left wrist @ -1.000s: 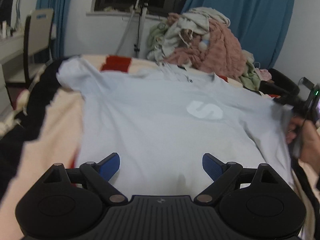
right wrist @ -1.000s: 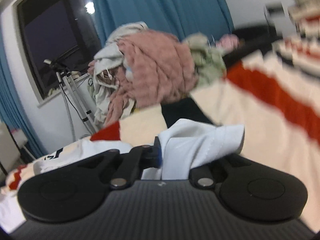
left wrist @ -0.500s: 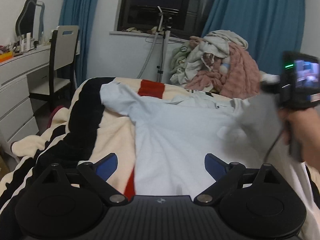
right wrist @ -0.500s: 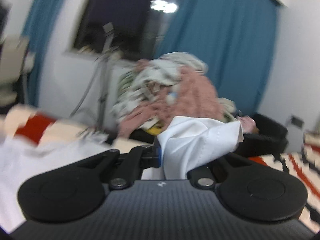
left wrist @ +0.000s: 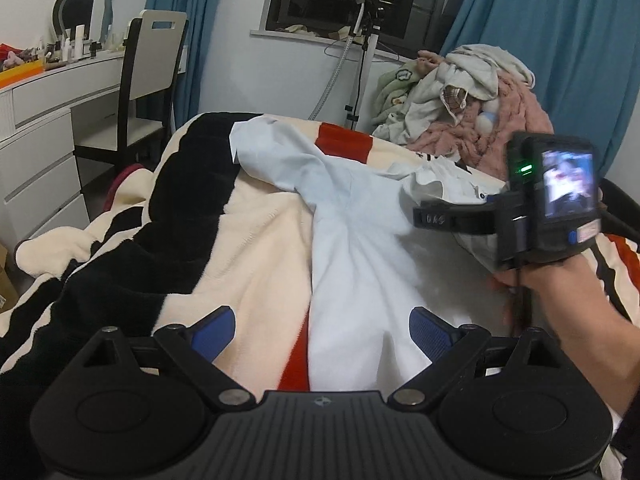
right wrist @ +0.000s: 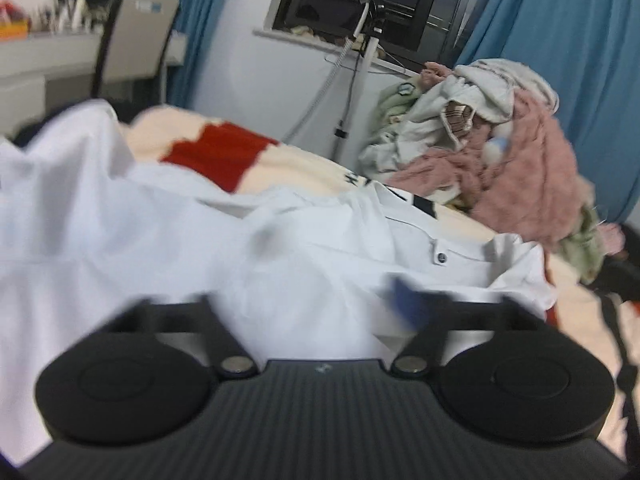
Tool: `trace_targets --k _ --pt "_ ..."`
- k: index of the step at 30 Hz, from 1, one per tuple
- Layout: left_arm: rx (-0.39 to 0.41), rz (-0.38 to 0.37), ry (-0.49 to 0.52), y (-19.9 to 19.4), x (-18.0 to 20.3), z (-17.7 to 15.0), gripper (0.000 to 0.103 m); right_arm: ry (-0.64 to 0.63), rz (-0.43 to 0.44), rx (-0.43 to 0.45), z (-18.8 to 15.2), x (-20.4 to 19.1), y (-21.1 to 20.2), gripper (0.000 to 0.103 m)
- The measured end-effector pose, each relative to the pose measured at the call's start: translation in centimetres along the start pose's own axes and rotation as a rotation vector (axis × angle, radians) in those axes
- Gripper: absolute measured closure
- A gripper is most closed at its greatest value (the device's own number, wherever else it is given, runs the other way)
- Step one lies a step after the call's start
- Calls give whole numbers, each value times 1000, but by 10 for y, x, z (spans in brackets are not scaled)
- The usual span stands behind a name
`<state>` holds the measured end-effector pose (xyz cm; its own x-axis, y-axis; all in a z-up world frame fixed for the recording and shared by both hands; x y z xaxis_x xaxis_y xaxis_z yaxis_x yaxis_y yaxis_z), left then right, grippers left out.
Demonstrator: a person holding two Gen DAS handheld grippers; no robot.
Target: Fold clothes
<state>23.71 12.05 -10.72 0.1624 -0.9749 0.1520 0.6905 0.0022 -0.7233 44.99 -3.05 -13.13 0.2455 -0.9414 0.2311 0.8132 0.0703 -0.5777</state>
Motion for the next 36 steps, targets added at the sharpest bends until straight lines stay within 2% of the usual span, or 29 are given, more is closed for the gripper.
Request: trace_targets --k 4,13,17,20,22,26,30,33,36 --pt "-1 -4 5 1 4 0 8 99 82 40 0 15 -33 12" --pt "46 -34 74 -29 24 -6 8 250 162 136 -17 52 -167 12" --pt "72 -46 92 -48 31 -11 8 336 178 161 -45 68 -241 12" --pt "73 -56 105 -59 39 -21 8 399 154 179 -80 78 -301 12" --pt "56 -77 108 -64 48 -30 8 442 140 189 -107 84 -339 12" --pt "4 -136 117 -74 68 -56 8 538 104 178 -165 96 -388 12" --pt "-41 -191 136 -83 90 -81 9 627 61 211 -197 123 -419 12" --pt "-80 -237 146 -85 102 -99 9 703 48 278 -209 153 -438 12" --pt "-164 -300 129 -82 118 -116 14 766 12 324 -225 182 -450 12"
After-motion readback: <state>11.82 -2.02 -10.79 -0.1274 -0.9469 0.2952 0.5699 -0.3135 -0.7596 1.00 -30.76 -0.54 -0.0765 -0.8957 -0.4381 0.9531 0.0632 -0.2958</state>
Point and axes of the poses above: each gripper's, at about its wrist camera, not at the fingertips, and y roughly the way its jaws point, x to its right, z to its top, the point moved 6 cm from there along y, roughly the way its jaws point, and after that the axes turned 9 degrees about -x, right-handed, at the moved point
